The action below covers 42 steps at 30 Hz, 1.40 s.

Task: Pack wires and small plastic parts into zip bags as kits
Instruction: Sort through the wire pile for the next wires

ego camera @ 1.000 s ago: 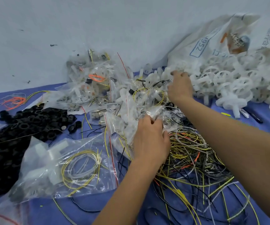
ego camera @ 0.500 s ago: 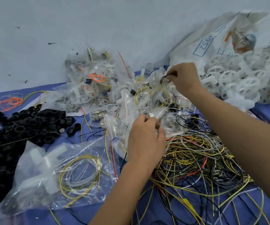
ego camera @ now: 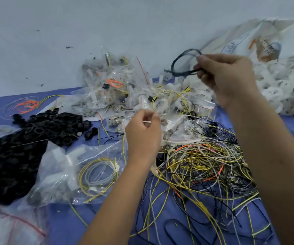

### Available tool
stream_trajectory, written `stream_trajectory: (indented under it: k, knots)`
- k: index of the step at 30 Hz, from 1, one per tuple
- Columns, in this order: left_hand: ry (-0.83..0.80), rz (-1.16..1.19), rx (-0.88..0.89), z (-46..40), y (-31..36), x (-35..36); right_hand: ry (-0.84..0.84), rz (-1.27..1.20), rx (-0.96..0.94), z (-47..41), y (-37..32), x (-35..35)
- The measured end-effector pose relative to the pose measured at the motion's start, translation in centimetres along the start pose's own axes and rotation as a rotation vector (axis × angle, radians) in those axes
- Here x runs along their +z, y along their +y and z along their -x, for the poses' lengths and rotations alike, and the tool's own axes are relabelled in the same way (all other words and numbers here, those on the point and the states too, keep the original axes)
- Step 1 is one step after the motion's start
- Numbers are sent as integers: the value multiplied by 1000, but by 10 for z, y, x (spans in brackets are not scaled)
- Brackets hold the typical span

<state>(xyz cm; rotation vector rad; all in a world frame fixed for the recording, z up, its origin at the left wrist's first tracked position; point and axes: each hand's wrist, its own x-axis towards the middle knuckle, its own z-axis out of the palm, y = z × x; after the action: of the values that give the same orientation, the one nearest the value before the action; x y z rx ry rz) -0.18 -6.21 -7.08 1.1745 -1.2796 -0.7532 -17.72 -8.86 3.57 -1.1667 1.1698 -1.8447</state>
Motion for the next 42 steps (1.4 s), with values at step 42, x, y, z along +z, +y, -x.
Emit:
stream_trajectory:
  k: [42]
  knots:
    - [-99,-974,-2,36,-79,-99,21,336,-70,148,136,86]
